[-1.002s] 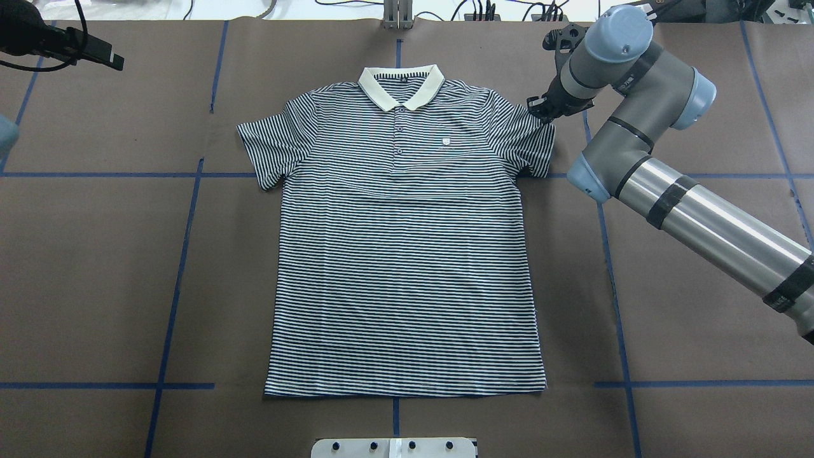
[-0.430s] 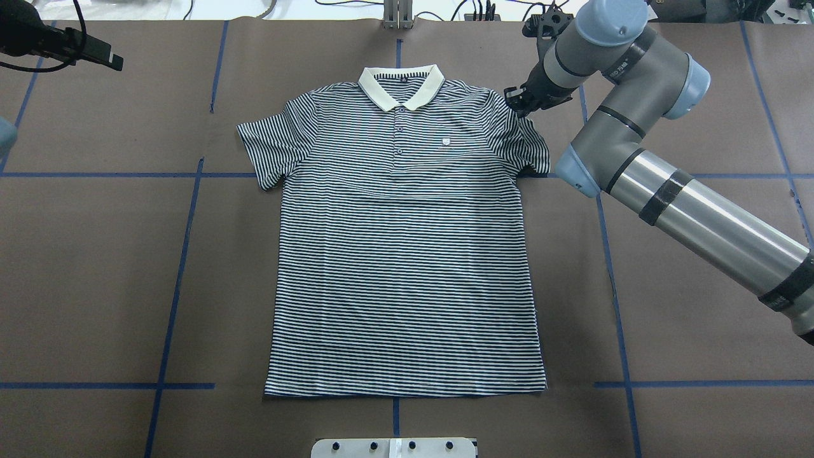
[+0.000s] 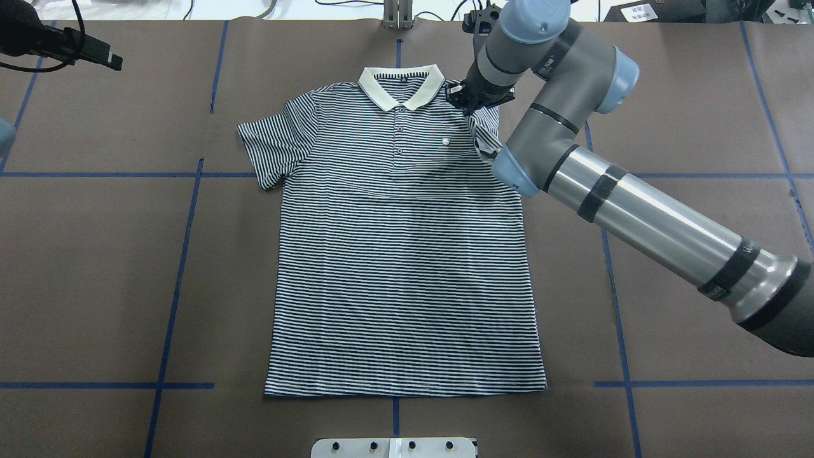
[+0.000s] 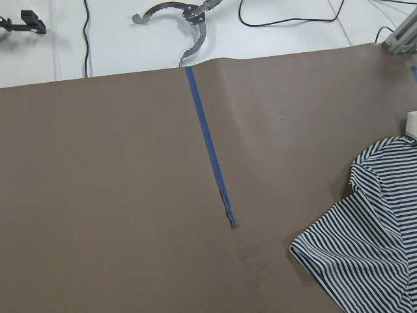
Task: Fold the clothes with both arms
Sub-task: 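Grasp the sleeve and fold it inward over the shirt body with the right gripper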
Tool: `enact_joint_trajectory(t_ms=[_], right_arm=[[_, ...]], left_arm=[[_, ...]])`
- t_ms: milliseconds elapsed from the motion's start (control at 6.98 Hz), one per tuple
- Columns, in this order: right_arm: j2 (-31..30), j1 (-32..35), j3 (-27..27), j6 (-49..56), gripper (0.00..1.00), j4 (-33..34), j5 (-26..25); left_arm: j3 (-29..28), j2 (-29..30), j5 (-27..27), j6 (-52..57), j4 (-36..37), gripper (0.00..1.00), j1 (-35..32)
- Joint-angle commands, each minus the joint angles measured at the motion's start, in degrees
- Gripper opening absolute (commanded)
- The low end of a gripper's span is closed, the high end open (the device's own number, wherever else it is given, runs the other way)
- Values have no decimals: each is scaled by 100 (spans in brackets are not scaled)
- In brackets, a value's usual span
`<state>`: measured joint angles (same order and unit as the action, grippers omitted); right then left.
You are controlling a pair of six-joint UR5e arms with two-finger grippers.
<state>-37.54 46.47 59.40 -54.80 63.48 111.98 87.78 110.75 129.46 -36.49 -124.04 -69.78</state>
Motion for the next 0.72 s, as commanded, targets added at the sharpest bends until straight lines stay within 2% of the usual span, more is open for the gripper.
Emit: enact_joint_trajectory(t_ms=[0, 143, 430, 573], right_arm=[[449, -226, -604, -30, 36, -11, -605], [432, -313, -614, -30, 99, -168, -825], [449, -297, -561, -83, 100, -169, -783], [440, -236, -430, -153, 100, -117, -461]], left_arm=[[81, -27, 0, -16, 2, 100, -1], [116, -18, -9, -34, 11, 100, 8], [117, 69, -70, -217, 29, 100, 112], [108, 183, -297, -628, 29, 100, 392]])
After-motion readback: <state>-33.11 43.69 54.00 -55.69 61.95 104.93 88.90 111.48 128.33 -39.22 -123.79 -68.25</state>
